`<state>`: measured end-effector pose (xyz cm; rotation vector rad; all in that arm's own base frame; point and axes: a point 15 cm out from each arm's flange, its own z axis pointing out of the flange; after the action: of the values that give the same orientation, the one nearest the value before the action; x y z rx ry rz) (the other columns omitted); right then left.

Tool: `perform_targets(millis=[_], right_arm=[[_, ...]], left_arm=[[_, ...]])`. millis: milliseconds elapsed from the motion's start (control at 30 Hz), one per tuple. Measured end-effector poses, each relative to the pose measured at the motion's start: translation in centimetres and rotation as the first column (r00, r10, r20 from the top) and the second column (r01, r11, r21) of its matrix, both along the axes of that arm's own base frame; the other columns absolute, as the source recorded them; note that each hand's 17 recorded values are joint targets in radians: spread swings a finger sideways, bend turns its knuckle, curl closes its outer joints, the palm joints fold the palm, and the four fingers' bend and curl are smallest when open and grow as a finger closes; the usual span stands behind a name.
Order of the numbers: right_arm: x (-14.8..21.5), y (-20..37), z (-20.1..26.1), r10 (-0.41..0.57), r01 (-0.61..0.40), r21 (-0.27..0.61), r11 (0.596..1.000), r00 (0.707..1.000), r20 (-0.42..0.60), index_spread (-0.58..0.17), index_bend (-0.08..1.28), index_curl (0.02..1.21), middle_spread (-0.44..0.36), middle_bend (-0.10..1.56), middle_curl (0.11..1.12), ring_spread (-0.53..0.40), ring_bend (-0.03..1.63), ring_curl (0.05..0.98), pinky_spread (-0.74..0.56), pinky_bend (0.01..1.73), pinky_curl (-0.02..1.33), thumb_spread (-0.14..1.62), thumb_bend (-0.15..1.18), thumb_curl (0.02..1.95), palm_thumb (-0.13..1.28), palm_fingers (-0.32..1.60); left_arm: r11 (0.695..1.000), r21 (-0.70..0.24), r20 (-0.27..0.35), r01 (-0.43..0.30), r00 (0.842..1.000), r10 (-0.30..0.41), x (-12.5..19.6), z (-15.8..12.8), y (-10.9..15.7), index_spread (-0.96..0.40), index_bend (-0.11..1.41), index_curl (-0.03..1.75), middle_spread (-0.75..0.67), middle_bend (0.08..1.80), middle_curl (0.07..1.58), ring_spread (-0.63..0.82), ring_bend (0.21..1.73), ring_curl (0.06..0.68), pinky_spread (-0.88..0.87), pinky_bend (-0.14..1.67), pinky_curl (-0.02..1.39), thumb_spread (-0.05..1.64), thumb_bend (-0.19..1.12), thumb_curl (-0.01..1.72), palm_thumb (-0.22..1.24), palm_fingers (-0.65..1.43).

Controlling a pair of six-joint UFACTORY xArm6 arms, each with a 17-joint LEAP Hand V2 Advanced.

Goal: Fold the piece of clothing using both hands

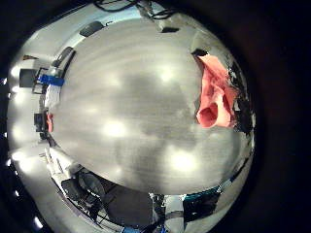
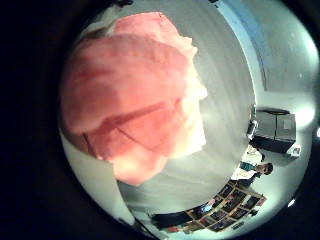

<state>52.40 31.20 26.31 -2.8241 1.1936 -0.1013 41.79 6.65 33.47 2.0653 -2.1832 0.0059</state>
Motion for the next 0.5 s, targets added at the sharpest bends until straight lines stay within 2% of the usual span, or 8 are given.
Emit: perform_targets(millis=[33, 67, 133, 300, 500], right_arm=[[0.0, 0.1, 0.8, 0.004, -0.004, 0.017, 1.0, 1.0, 0.007, -0.344, 0.36, 0.82, -0.22, 0.86, 0.81, -0.295, 1.32, 0.825, -0.38, 1.12, 1.08, 1.17, -0.02, 0.81, 0.82, 0.26], [0.1, 0.0, 1.8, 0.005, -0.006, 0.038, 0.999, 1.0, 0.017, -0.361, 0.3, 0.77, -0.226, 0.79, 0.78, -0.299, 1.31, 0.808, -0.39, 1.11, 1.05, 1.18, -0.02, 0.79, 0.82, 0.21], [0.4, 0.2, 4.3, 0.012, -0.017, 0.099, 0.995, 0.999, 0.052, -0.405, 0.25, 0.67, -0.219, 0.65, 0.7, -0.278, 1.16, 0.739, -0.32, 0.98, 1.01, 1.18, -0.01, 0.77, 0.83, -0.04], [0.7, -2.3, 11.9, -0.025, -0.008, 0.232, 0.973, 0.99, 0.139, -0.454, 0.19, 0.54, -0.191, 0.42, 0.55, -0.127, 0.9, 0.594, -0.08, 0.85, 0.92, 1.14, -0.02, 0.73, 0.85, -0.06], [0.1, -8.7, 19.1, -0.127, 0.067, 0.281, 0.957, 0.972, 0.199, -0.448, 0.17, 0.45, -0.178, 0.36, 0.48, -0.03, 0.81, 0.506, 0.16, 0.73, 0.82, 1.11, -0.01, 0.7, 0.88, 0.02]], left_arm=[[1.0, 0.0, -0.001, -0.002, 1.0, 0.002, -0.2, 0.0, 0.0, -0.15, 0.26, 0.64, 0.0, 0.2, 0.44, 0.06, 0.6, 0.197, 0.17, 0.19, 0.33, 1.2, -0.01, 0.41, 0.75, 0.38], [1.0, 0.0, -0.002, -0.005, 1.0, 0.005, -0.3, -0.1, 0.1, -0.15, 0.25, 0.65, 0.0, 0.2, 0.44, 0.06, 0.6, 0.198, 0.17, 0.19, 0.33, 1.2, -0.01, 0.41, 0.75, 0.38], [1.0, -0.002, -0.009, -0.006, 1.0, 0.006, -0.8, -0.3, 0.1, -0.15, 0.25, 0.65, 0.0, 0.2, 0.45, 0.06, 0.6, 0.198, 0.17, 0.2, 0.33, 1.2, -0.01, 0.42, 0.75, 0.38], [1.0, -0.006, -0.018, -0.01, 1.0, 0.01, -1.6, -0.7, 0.1, -0.15, 0.25, 0.66, 0.0, 0.19, 0.45, 0.07, 0.61, 0.199, 0.17, 0.2, 0.33, 1.21, -0.01, 0.42, 0.75, 0.38], [1.0, -0.004, -0.009, -0.009, 1.0, 0.009, -2.2, -0.1, -0.3, -0.15, 0.24, 0.67, 0.0, 0.19, 0.46, 0.07, 0.61, 0.2, 0.17, 0.2, 0.33, 1.21, -0.01, 0.43, 0.75, 0.38]])
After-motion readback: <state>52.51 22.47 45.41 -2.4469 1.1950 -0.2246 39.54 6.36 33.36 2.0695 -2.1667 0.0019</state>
